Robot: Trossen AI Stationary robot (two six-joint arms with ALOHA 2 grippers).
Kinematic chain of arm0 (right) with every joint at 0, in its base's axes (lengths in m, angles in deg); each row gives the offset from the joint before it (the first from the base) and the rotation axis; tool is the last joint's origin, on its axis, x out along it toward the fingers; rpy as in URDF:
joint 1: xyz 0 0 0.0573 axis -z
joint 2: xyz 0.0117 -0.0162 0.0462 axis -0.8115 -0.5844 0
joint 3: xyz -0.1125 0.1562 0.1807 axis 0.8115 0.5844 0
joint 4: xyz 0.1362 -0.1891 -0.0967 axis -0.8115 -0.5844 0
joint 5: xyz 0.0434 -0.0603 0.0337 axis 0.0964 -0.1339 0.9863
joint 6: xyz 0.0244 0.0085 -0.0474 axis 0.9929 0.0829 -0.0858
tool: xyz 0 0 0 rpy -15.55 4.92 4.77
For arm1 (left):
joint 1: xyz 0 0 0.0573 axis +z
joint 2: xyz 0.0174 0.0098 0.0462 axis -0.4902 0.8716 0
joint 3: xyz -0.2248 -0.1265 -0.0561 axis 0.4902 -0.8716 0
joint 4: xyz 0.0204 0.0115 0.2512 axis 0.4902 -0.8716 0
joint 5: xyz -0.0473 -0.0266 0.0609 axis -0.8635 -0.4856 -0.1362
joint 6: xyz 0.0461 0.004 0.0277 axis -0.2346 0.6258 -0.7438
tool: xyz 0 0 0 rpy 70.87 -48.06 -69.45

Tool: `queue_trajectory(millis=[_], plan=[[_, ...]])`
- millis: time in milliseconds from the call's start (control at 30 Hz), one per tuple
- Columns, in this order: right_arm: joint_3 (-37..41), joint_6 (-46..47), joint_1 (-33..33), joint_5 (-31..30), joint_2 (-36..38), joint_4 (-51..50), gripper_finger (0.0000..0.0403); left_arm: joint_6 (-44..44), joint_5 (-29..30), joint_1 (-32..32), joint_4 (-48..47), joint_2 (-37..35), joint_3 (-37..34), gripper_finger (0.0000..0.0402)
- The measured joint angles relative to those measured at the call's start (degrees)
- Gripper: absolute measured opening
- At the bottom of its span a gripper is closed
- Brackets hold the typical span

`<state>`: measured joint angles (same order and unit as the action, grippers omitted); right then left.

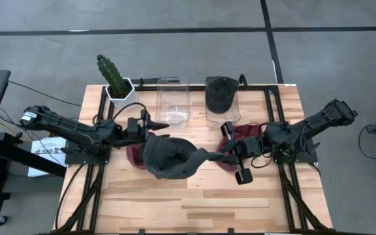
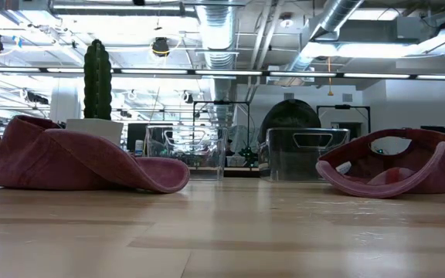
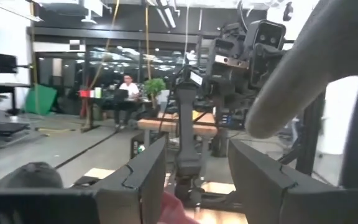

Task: Pick & Place hat
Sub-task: Put the black cap into the transparent bin

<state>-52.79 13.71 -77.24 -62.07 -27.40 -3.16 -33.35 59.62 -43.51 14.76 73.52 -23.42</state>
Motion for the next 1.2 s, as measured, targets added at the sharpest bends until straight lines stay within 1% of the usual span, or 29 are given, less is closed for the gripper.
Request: queue_trajectory(millis=[167, 367, 500, 667, 733, 933, 1200], plan=[[0.0, -0.1, 0.3, 1.7, 0.0, 0.9, 0.0001, 5.6, -6.4, 5.2, 3.1, 4.8, 0.0, 0.0171], [0.0, -0.1, 0.3, 2.0, 0.0, 0.9, 0.0001, 10.4, -17.3, 8.6, 17.4, 11.7, 0.0, 0.0171], [0.0, -0.6, 0.3, 2.0, 0.0, 0.9, 0.0001, 11.8, -22.8, 9.1, 23.2, 14.8, 0.0, 0.0171], [0.0, -0.7, 0.3, 2.0, 0.0, 0.9, 0.0001, 11.8, -25.8, 8.8, 26.6, 17.1, 0.1, 0.0171], [0.0, -0.9, 0.3, 2.0, 0.0, 0.9, 0.0001, 11.8, -25.8, 8.8, 26.6, 17.3, 1.0, 0.0171], [0.0, -1.6, 0.4, 2.0, 0.0, 0.9, 0.0001, 11.6, -29.0, 7.6, 26.6, 17.3, 5.0, 0.0171], [0.0, -2.1, 0.7, 2.0, 0.0, 0.9, 0.0001, 10.1, -29.1, 6.2, 25.2, 17.3, 6.7, 0.0171]])
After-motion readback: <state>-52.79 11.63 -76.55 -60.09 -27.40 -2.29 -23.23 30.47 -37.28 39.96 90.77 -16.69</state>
